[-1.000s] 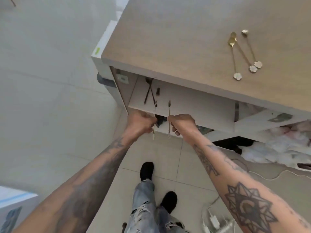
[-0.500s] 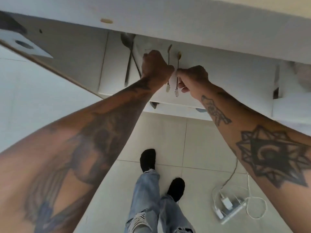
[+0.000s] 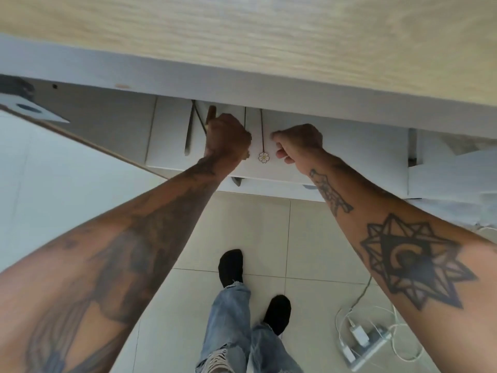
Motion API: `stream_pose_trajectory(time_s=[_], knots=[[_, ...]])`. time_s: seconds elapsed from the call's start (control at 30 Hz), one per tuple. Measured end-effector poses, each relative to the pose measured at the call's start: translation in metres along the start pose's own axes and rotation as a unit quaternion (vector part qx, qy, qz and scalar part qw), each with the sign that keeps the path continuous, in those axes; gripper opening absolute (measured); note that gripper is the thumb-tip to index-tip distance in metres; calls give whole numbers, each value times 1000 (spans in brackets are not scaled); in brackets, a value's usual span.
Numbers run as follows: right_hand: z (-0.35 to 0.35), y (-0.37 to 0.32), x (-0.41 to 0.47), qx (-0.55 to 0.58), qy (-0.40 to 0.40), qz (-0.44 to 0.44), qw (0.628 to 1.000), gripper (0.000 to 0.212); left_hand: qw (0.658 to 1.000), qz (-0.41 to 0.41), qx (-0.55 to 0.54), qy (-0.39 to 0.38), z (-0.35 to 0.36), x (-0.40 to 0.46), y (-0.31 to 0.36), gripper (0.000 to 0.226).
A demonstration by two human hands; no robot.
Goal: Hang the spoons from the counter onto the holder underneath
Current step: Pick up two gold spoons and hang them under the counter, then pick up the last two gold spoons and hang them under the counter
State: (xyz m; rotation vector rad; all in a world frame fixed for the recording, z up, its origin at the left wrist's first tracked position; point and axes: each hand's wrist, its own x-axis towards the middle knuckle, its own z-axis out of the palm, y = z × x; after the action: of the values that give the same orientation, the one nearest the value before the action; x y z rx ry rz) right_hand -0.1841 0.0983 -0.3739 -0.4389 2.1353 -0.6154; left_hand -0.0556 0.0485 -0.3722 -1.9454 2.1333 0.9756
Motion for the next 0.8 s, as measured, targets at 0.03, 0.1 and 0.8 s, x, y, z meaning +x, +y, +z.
stream_pose_trajectory(time_s=[0.03,0.1,0.8], knots=[[-7,3,-7,-3,0,1,1000,24,1000,12,14,-20,-5,-9,0,35],[-25,8,-22,-10,1,3,1000,26,999,39,19,-7,-18,-33,-5,28],[-331,46,-272,46,114,-56,991,21,992,101,-75,-25,-176,-338,49,11]])
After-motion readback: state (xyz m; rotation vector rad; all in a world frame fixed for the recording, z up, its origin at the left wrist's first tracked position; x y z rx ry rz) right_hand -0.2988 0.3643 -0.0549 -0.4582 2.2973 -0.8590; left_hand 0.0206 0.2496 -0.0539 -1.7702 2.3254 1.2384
